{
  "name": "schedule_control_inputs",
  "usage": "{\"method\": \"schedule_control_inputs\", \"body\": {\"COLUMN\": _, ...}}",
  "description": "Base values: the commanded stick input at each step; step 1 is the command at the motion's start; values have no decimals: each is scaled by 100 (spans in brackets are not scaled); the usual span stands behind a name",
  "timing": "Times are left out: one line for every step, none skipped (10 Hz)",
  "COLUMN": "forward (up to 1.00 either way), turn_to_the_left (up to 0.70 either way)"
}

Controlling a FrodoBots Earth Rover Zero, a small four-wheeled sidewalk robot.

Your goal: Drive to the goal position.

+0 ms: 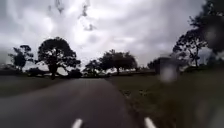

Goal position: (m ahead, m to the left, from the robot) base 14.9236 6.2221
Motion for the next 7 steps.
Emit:
{"method": "schedule_control_inputs", "body": {"forward": 85, "turn_to_the_left": 0}}
{"method": "schedule_control_inputs", "body": {"forward": 85, "turn_to_the_left": 20}}
{"method": "schedule_control_inputs", "body": {"forward": 85, "turn_to_the_left": 34}}
{"method": "schedule_control_inputs", "body": {"forward": 85, "turn_to_the_left": 1}}
{"method": "schedule_control_inputs", "body": {"forward": 85, "turn_to_the_left": 0}}
{"method": "schedule_control_inputs", "body": {"forward": 85, "turn_to_the_left": 0}}
{"method": "schedule_control_inputs", "body": {"forward": 85, "turn_to_the_left": 0}}
